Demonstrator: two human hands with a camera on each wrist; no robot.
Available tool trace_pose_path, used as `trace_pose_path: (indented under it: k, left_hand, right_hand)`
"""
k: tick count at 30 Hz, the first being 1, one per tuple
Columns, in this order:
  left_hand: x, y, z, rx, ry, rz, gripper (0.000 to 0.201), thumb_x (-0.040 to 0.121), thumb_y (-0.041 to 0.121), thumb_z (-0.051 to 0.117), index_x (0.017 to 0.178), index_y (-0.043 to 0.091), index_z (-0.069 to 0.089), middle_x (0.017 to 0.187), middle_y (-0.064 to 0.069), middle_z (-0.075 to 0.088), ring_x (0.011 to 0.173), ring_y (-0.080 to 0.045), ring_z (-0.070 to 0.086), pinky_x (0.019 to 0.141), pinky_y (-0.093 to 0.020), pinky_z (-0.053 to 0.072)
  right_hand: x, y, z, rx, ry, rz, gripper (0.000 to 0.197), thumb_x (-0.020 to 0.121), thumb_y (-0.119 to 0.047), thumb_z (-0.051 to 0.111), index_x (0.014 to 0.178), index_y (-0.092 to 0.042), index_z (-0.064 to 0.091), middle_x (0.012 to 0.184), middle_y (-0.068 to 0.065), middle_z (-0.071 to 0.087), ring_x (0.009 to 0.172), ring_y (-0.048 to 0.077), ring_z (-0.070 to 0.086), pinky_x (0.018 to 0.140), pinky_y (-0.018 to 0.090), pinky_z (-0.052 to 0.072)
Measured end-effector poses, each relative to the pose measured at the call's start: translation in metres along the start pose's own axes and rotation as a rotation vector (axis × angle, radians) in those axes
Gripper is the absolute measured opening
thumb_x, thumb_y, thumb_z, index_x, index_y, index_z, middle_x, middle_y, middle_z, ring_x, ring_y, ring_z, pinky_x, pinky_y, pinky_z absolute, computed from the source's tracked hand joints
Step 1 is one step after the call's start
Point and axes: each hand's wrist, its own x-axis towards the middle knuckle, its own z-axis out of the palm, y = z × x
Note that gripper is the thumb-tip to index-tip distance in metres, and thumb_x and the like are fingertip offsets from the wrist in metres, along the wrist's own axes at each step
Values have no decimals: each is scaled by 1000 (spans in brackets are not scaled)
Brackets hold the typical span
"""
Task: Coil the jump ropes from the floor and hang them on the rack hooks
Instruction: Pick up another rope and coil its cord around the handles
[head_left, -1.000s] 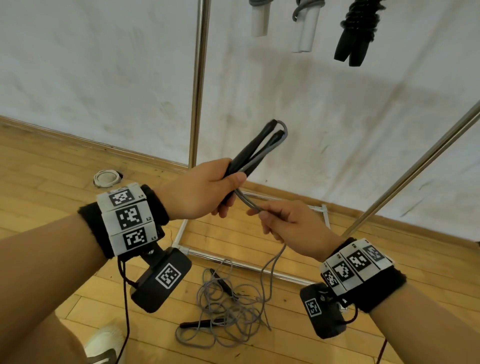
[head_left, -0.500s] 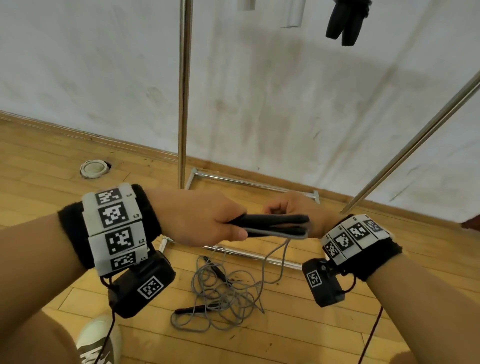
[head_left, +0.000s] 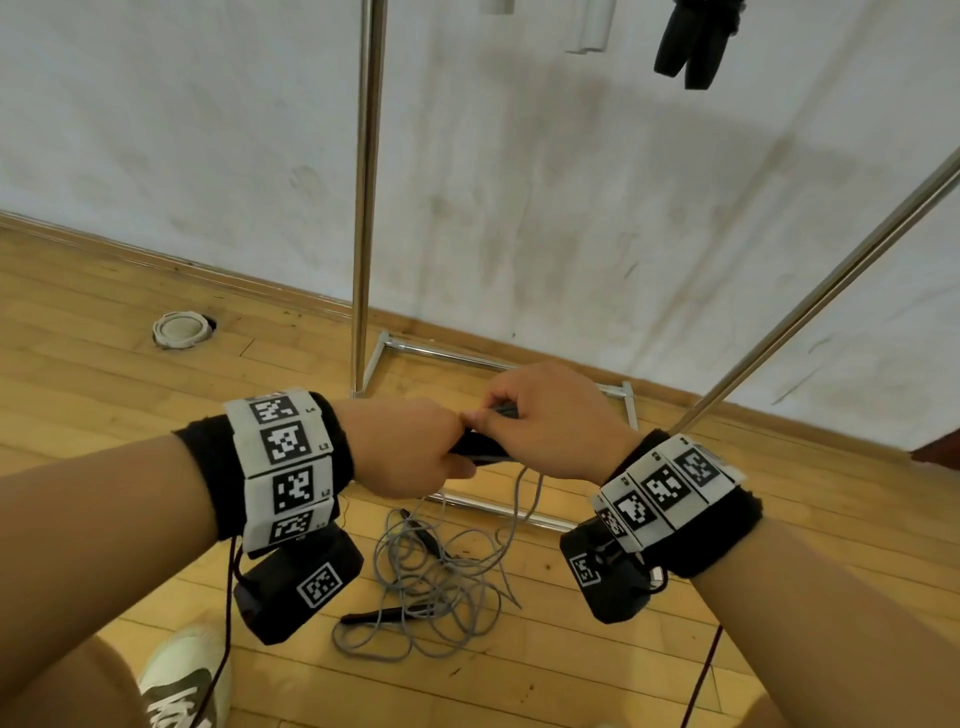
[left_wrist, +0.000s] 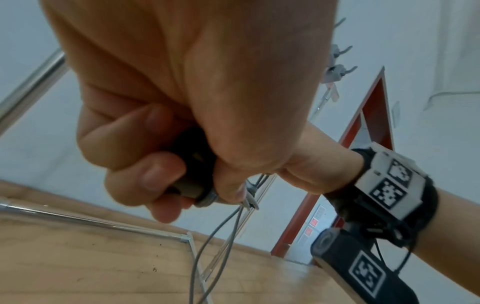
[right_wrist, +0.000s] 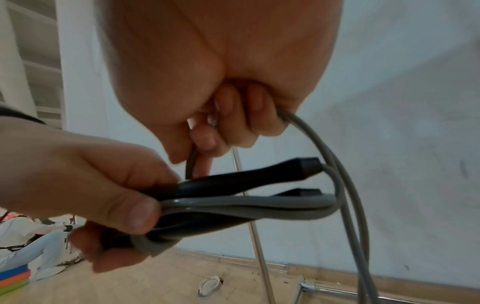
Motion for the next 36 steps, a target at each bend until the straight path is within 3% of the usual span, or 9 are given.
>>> trace_pose_path:
  k: [4,8,11,13,17,21,26,29,36]
  left_hand:
    - [7,-7,2,-67,52,-63,31,104,39,41,82,20,52,68,-1,53,54,-17,46,55,-29,40]
    - [8,-10,-3,-56,196,-9,35,105,33,40,70,34,42,64,5,49,52,-11,44,53,-26,37]
    - [9,-11,-8,-32,325,4,38,102,24,41,65,34,38,61,8,47,51,-8,43,48,-24,31]
    - [10,-13,-12,-83,372,-15,33,100,22,41,68,30,43,63,5,52,51,-11,45,47,-23,32]
    - [9,-16,-20,-307,376,8,28,101,30,40,81,18,57,70,-4,63,48,-9,46,44,-20,38]
    - [1,-19,-25,-453,407,65,25,102,38,42,83,31,55,70,3,63,46,-2,49,47,-17,44]
    - [-6,-20,-26,-521,392,70,21,102,35,45,91,21,57,68,7,62,52,-2,54,57,-24,50]
    - [-11,-17,-26,-552,351,114,15,102,34,45,93,26,55,67,8,61,55,-4,54,60,-28,51]
    - [-19,-6,-27,-590,316,176,19,103,27,45,99,14,57,67,7,57,56,-8,51,61,-30,50]
  right_hand:
    - [-1,-6,-2,195,35,62,41,96,-30,48,60,-15,62,56,-1,63,47,12,55,55,38,53]
    - [-3,-9,-2,484,-46,162,20,93,-18,60,76,-22,70,67,-7,73,53,7,68,50,15,49]
    - [-3,-7,-2,680,15,202,4,88,-15,70,89,-18,68,69,-4,74,57,10,70,53,14,48]
    - [-3,-6,-1,775,67,226,10,86,-15,73,92,-14,65,69,-2,74,56,11,69,53,16,49]
    - [-6,-6,6,812,178,163,6,91,-13,68,91,-13,62,68,-2,71,57,10,64,56,22,51]
    - [-12,-4,7,919,143,90,13,93,-10,57,102,-18,62,76,-2,68,62,17,61,63,37,56]
    - [-21,4,8,997,68,140,2,98,-12,55,97,-10,55,67,3,66,47,16,53,48,26,46]
    - [-27,10,10,950,70,155,10,98,-18,59,94,-9,63,61,5,65,41,14,46,44,23,40]
    - [-34,17,14,1042,3,68,28,96,4,52,112,-11,69,79,3,63,58,10,49,56,21,41]
